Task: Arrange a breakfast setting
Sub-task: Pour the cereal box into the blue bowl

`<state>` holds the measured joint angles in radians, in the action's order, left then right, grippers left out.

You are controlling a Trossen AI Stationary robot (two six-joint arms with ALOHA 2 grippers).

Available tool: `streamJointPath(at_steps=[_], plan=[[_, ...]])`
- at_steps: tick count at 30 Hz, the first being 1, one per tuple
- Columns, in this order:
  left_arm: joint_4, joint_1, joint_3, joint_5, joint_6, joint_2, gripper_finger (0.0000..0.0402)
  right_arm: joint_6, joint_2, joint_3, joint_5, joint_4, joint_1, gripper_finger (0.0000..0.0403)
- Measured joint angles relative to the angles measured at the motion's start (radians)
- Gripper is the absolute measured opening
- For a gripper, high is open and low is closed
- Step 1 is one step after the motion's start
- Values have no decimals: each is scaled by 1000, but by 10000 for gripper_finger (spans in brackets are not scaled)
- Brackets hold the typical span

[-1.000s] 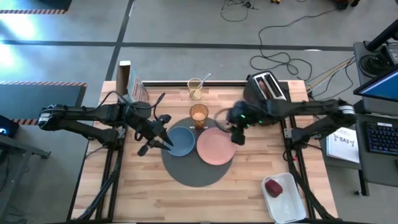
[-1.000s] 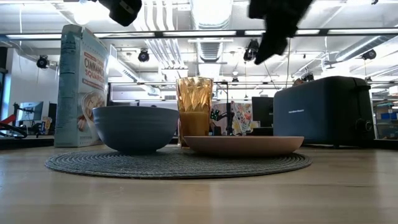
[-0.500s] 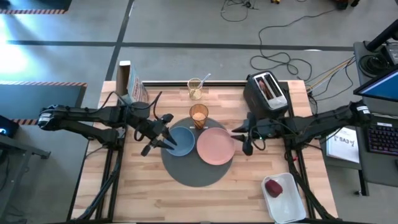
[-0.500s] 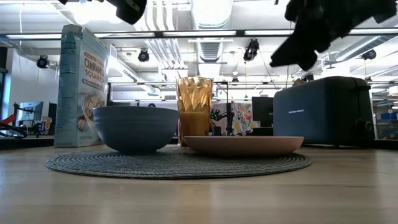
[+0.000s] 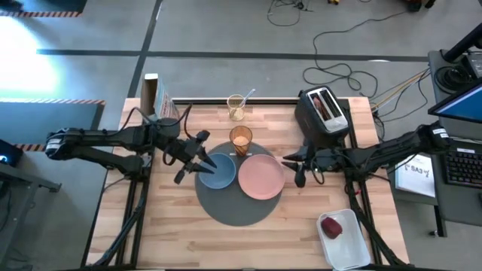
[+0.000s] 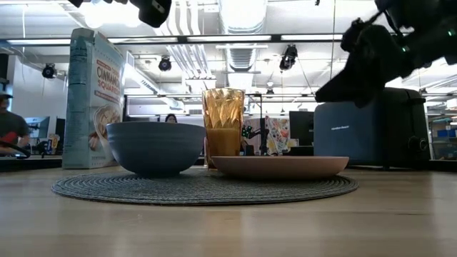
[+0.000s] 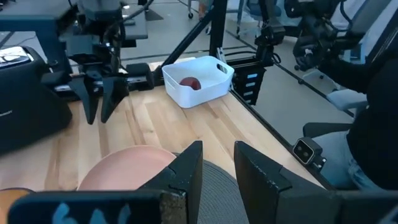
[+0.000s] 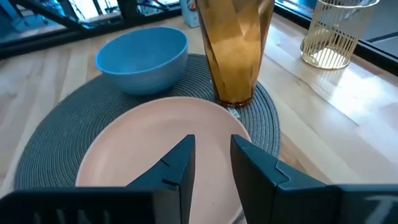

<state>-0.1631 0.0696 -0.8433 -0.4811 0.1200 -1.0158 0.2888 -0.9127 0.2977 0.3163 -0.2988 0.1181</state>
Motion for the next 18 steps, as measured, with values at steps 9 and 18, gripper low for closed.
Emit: streamJointPath(at_steps=[9, 18], plan=[[0, 5, -3, -1, -19, 2, 76, 0, 1, -105, 1, -101, 0, 77], [5, 5, -4, 0, -24, 2, 76, -3, 0, -103, -1, -97, 0, 86]])
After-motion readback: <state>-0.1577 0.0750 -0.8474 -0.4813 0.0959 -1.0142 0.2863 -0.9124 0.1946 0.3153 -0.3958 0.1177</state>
